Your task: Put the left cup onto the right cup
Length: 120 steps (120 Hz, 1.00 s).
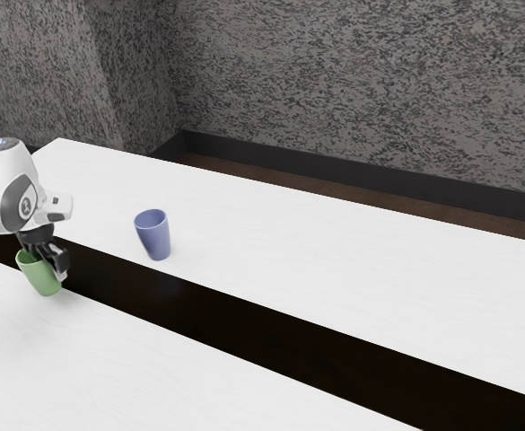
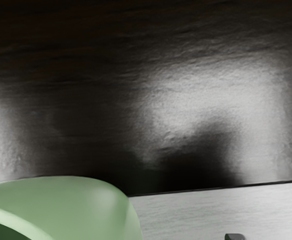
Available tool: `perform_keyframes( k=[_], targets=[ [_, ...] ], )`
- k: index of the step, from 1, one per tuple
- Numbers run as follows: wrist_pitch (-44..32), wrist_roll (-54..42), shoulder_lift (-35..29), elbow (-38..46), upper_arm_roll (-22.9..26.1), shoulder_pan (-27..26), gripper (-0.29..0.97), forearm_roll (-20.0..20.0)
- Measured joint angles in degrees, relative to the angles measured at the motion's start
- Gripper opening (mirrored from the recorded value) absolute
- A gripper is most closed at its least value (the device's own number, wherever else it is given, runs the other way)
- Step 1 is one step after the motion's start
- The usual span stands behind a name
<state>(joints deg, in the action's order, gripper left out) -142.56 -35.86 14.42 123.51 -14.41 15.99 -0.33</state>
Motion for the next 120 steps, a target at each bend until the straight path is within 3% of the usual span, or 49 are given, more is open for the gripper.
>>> perform_keyframes(
  k=[120],
  targets=[
    [-1.1, -0.5, 0.6, 0.1, 0.0, 0.0, 0.0, 0.3]
  ],
)
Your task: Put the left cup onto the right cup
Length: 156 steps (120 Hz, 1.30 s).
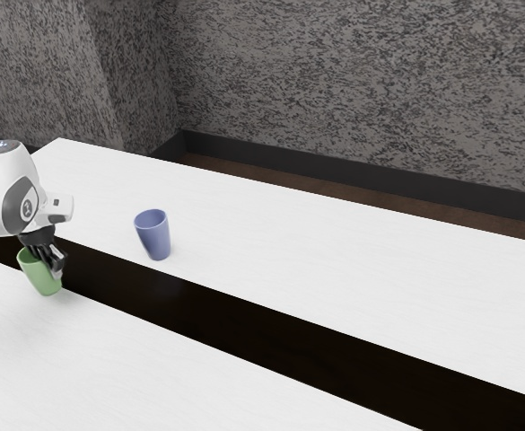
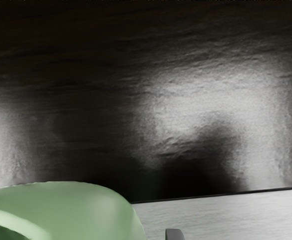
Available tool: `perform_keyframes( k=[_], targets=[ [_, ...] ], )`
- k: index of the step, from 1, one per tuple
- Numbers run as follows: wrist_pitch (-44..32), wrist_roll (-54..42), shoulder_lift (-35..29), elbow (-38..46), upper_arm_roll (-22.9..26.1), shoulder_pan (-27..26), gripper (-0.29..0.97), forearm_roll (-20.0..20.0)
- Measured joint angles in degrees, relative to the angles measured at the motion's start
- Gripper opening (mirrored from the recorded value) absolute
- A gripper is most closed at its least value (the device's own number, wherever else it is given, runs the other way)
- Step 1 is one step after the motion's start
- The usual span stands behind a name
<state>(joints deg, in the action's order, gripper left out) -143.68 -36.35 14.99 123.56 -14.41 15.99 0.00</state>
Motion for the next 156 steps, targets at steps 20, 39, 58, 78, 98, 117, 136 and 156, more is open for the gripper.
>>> perform_keyframes(
  k=[20, 39, 58, 78, 98, 117, 136, 156],
  targets=[
    [0.0, -0.1, 0.0, 0.0, 0.0, -0.1, -0.02, 0.0],
    [0.1, -0.2, -0.1, -0.1, 0.0, -0.1, -0.04, 0.0],
    [0.4, -0.2, -0.3, -0.1, 0.0, -0.1, -0.07, 0.0],
    [0.5, 0.0, -0.4, -0.1, 0.0, -0.1, -0.08, -0.2],
    [1.0, 0.2, -1.4, -0.1, 0.0, -0.2, -0.08, -0.3],
    [2.0, 0.3, -3.3, -0.1, 0.2, -0.3, -0.08, -0.3],
    [4.2, 0.8, -6.5, -0.1, 0.6, -0.5, -0.08, -0.5],
    [6.2, 1.9, -9.4, 0.0, 2.0, -0.6, -0.08, -0.8]
  ],
)
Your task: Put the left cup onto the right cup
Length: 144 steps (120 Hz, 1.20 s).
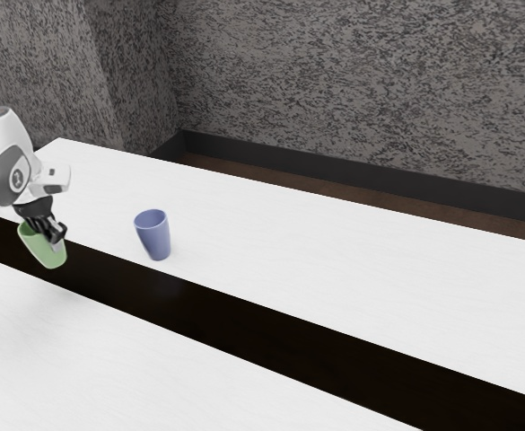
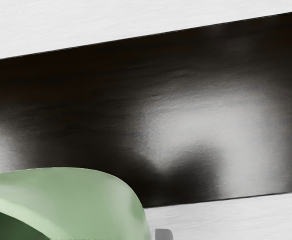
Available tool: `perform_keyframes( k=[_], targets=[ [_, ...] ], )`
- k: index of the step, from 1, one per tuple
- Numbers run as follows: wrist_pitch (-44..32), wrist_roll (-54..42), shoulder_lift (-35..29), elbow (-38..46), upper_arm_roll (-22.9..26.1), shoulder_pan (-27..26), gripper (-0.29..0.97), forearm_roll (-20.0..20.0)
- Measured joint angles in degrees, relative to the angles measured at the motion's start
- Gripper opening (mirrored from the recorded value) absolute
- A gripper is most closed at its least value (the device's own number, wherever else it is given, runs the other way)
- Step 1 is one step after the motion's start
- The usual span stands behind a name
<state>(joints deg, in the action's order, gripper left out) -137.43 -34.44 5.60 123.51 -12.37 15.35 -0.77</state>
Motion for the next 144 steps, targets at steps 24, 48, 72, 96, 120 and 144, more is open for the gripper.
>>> perform_keyframes(
  k=[24, 48, 72, 96, 120, 144],
  targets=[
    [1.8, 2.0, -2.5, 0.1, 2.4, 0.1, -0.08, -0.3],
    [4.1, 4.8, -4.9, 0.1, 5.2, 0.1, -0.08, -1.6],
    [6.8, 8.5, -7.2, -0.2, 9.0, 1.0, -0.08, -3.5],
    [11.0, 13.2, -10.7, -0.3, 12.5, 0.0, -0.08, -5.9],
    [15.8, 18.0, -13.3, -0.7, 15.0, -0.1, -0.08, -7.4],
    [20.5, 22.3, -13.6, -4.0, 17.8, -0.2, -0.08, -7.7]
  ],
)
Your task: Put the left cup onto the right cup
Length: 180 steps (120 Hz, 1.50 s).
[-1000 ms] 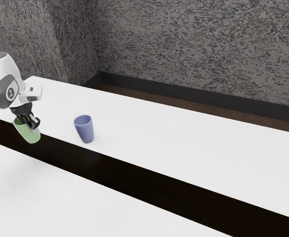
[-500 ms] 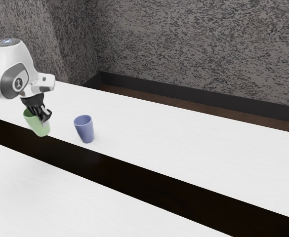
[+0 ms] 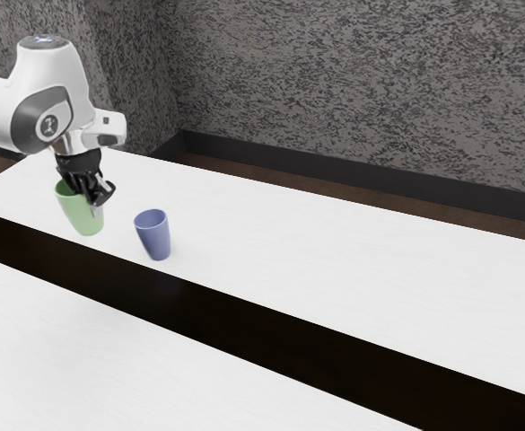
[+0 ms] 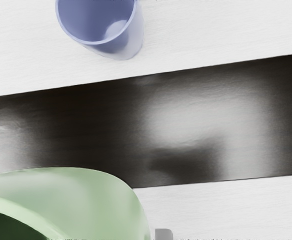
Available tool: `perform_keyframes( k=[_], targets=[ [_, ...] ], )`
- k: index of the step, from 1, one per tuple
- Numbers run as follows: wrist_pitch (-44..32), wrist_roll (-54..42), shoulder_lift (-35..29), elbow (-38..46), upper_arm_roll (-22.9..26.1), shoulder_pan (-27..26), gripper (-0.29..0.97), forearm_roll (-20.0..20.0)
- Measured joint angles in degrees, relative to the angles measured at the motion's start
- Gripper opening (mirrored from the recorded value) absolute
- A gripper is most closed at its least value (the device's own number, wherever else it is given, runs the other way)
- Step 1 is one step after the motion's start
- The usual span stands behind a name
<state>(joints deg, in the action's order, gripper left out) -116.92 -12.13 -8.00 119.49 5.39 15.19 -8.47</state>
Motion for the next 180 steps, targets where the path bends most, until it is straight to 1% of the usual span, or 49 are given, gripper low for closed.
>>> perform_keyframes(
  k=[24, 55, 140, 180],
  targets=[
    [4.6, 3.4, 1.7, -5.6, 2.7, 0.0, -0.08, -0.1],
    [7.6, 6.5, 3.6, -8.9, 3.5, 0.2, -0.08, -0.5],
    [10.0, 10.5, 6.4, -15.5, 7.1, -0.1, -0.08, -2.0],
    [10.7, 11.3, 10.9, -20.5, 8.0, -1.1, -0.08, -2.5]
  ],
)
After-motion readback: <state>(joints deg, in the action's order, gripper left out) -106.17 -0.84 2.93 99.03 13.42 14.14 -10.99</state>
